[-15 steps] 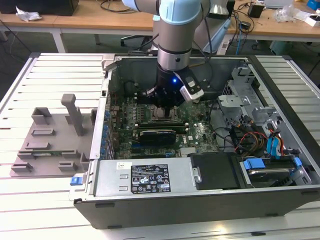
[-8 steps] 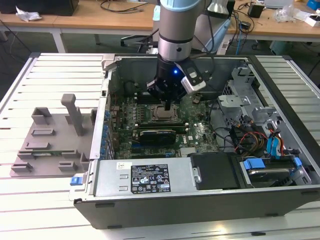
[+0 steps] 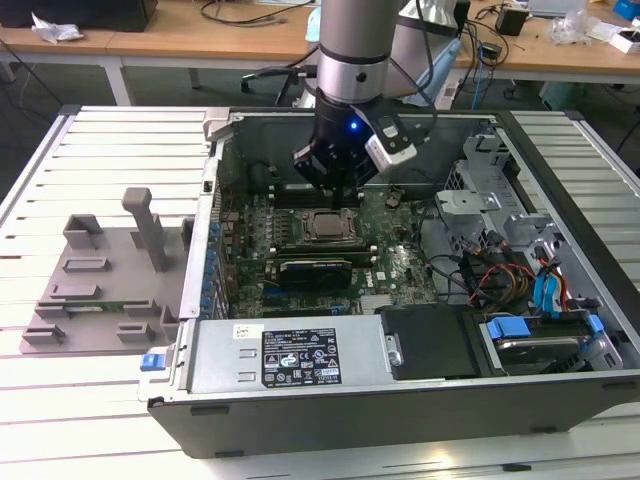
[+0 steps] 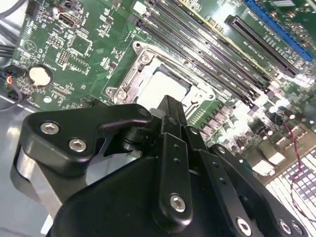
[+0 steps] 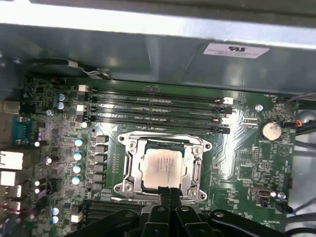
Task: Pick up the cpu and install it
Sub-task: 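Install the second cpu locking lever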
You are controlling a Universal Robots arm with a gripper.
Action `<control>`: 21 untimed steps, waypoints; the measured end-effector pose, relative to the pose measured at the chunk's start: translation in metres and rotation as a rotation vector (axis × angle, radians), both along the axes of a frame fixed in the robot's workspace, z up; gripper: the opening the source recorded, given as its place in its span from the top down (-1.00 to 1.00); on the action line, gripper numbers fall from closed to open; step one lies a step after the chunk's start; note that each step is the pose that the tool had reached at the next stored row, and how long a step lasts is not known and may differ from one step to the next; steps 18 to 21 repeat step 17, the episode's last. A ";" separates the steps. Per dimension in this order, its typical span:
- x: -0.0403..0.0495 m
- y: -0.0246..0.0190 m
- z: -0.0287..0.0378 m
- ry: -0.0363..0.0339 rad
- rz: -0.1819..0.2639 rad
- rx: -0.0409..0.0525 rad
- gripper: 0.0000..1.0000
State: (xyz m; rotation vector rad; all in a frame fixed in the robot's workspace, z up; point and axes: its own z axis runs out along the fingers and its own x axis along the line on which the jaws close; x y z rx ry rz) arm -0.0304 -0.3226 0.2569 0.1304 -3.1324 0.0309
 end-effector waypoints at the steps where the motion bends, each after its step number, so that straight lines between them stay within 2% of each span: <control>1: 0.0000 0.0000 0.0032 0.0000 0.000 -0.0002 0.79; 4: 0.0000 0.0000 0.0174 0.0000 0.000 -0.0006 0.79; 9: 0.0000 0.0001 0.0317 0.0000 0.000 -0.0009 0.79; 21: 0.0000 0.0001 0.0328 -0.0001 0.000 -0.0009 0.79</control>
